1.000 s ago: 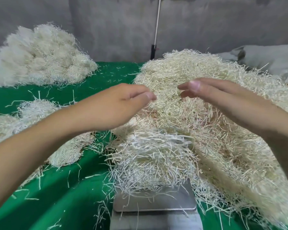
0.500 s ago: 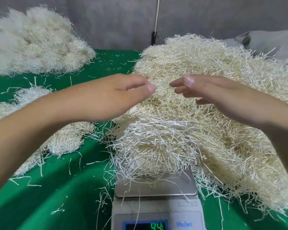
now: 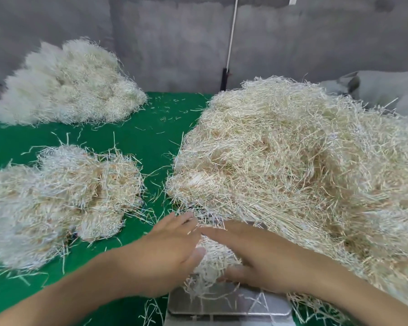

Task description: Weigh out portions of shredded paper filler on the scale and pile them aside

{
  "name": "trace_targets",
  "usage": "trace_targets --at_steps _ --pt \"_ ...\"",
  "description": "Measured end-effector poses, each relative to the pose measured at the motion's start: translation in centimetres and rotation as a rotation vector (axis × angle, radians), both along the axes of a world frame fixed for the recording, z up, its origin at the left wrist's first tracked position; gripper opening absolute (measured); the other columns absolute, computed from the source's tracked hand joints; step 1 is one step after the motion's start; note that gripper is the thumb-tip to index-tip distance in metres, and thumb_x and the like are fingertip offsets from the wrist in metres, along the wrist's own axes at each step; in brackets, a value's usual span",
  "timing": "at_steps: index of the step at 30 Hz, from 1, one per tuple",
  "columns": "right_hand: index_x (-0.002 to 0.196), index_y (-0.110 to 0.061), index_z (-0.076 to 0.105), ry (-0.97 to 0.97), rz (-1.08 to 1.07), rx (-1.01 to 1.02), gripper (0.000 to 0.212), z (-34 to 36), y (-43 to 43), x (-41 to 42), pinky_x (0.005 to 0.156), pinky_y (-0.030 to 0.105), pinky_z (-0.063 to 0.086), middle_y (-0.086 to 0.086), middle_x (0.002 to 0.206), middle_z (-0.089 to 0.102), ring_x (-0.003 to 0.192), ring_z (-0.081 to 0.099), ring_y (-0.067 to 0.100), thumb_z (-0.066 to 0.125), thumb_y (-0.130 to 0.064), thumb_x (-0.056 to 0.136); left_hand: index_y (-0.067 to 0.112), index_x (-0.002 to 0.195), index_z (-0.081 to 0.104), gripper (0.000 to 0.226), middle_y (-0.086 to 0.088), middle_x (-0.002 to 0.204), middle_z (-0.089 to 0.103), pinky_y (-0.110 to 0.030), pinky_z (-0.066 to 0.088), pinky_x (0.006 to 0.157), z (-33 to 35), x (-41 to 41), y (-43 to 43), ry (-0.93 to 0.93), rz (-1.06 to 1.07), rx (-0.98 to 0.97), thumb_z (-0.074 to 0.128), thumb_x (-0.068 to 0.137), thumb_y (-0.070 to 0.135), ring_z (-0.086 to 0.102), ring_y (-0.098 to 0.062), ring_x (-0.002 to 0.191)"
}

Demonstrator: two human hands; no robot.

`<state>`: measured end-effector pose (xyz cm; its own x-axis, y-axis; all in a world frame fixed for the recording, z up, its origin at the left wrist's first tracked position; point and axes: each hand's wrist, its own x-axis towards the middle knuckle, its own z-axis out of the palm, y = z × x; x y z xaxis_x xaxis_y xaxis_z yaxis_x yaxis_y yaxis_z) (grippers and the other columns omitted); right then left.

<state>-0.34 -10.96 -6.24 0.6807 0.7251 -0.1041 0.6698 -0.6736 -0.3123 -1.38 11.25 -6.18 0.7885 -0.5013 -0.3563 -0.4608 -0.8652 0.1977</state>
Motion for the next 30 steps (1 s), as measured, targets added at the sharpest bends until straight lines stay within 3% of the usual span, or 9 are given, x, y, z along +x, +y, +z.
trace_targets --at_steps 3,6,9,11,14,17,22,25,30 --pt "0.137 -0.054 0.032 -0.054 -0.070 0.172 0.068 0.1 -0.1 1.2 0.086 0.033 0.045 -0.009 0.113 0.056 0.101 0.051 0.007 0.063 -0.019 0.088 0.042 0.154 -0.004 0.079 0.027 0.156 -0.008 -0.025 -0.019 0.110 -0.3 0.6 -0.2 0.010 0.134 -0.226 0.008 0.085 0.080 -0.024 0.008 0.137" --pt "0.120 -0.050 0.049 0.106 -0.155 0.591 0.067 1.2 1.1 2.5 0.081 0.015 0.046 -0.028 0.110 0.057 0.099 0.057 -0.008 0.056 -0.001 0.075 0.075 0.134 0.010 0.082 0.039 0.142 0.022 -0.028 0.030 0.109 0.7 1.9 -1.7 0.067 0.367 -0.741 0.041 0.061 0.097 0.029 0.009 0.135" --pt "0.103 -0.061 0.052 0.326 -0.205 0.944 0.070 2.2 2.8 3.9 0.042 0.013 0.035 -0.020 0.069 0.062 0.044 0.046 -0.002 0.047 0.001 0.071 0.072 0.128 0.035 0.096 0.014 0.136 0.054 -0.035 0.047 0.096 1.6 4.5 -3.5 0.267 0.541 -1.303 0.081 0.044 0.077 0.059 -0.006 0.119" --pt "0.109 -0.064 0.049 0.388 -0.221 1.012 0.072 2.9 3.7 4.7 0.039 0.017 0.032 -0.012 0.067 0.057 0.040 0.037 0.001 0.045 -0.002 0.070 0.059 0.139 0.035 0.108 -0.004 0.148 0.046 -0.054 0.042 0.105 2.1 5.9 -4.0 0.370 0.632 -1.434 0.088 0.045 0.061 0.050 -0.026 0.131" --pt "0.133 -0.060 0.031 0.311 -0.155 0.876 0.086 3.8 4.3 6.0 0.086 0.033 0.046 -0.017 0.128 0.043 0.094 0.053 -0.001 0.053 -0.007 0.068 0.049 0.139 0.041 0.086 0.001 0.148 0.045 -0.053 0.043 0.104 2.7 7.6 -4.0 0.253 0.751 -1.444 0.074 0.061 0.044 0.047 -0.024 0.132" --pt "0.138 -0.066 0.025 0.120 -0.178 0.896 0.085 3.6 4.9 6.8 0.110 0.029 0.025 -0.035 0.143 0.020 0.138 0.022 -0.007 0.060 -0.020 0.075 0.033 0.132 0.053 0.063 -0.009 0.135 0.057 -0.052 0.049 0.098 3.3 9.1 -4.0 -0.010 0.828 -1.553 0.066 0.070 0.028 0.058 -0.028 0.121" --pt "0.136 -0.055 0.043 0.584 -0.579 1.320 0.069 3.1 8.1 8.0 0.109 0.043 0.039 -0.021 0.149 0.036 0.135 0.039 0.004 0.064 -0.074 0.072 0.037 0.109 0.063 0.039 -0.006 0.127 0.060 -0.050 0.048 0.099 3.8 9.6 -6.0 -0.235 0.946 -1.708 0.059 0.071 0.034 0.059 -0.024 0.116" --pt "0.109 -0.029 0.073 0.846 -0.562 1.422 0.047 3.6 9.0 9.0 0.092 0.033 0.054 -0.002 0.118 0.068 0.110 0.064 0.011 0.069 -0.064 0.077 0.030 0.096 0.058 0.021 0.003 0.100 0.064 -0.037 0.049 0.079 3.1 9.3 -6.8 -0.688 0.722 -1.442 0.047 0.078 0.028 0.059 -0.015 0.090" --pt "0.100 -0.022 0.076 0.798 -0.687 1.452 0.038 5.1 8.5 10.1 0.061 0.026 0.058 -0.001 0.089 0.076 0.080 0.074 0.011 0.077 -0.048 0.072 0.016 0.130 0.036 0.048 -0.001 0.148 0.037 -0.047 0.010 0.120 0.8 9.3 -5.8 -0.884 0.394 -0.931 0.032 0.083 0.026 0.016 -0.018 0.148"
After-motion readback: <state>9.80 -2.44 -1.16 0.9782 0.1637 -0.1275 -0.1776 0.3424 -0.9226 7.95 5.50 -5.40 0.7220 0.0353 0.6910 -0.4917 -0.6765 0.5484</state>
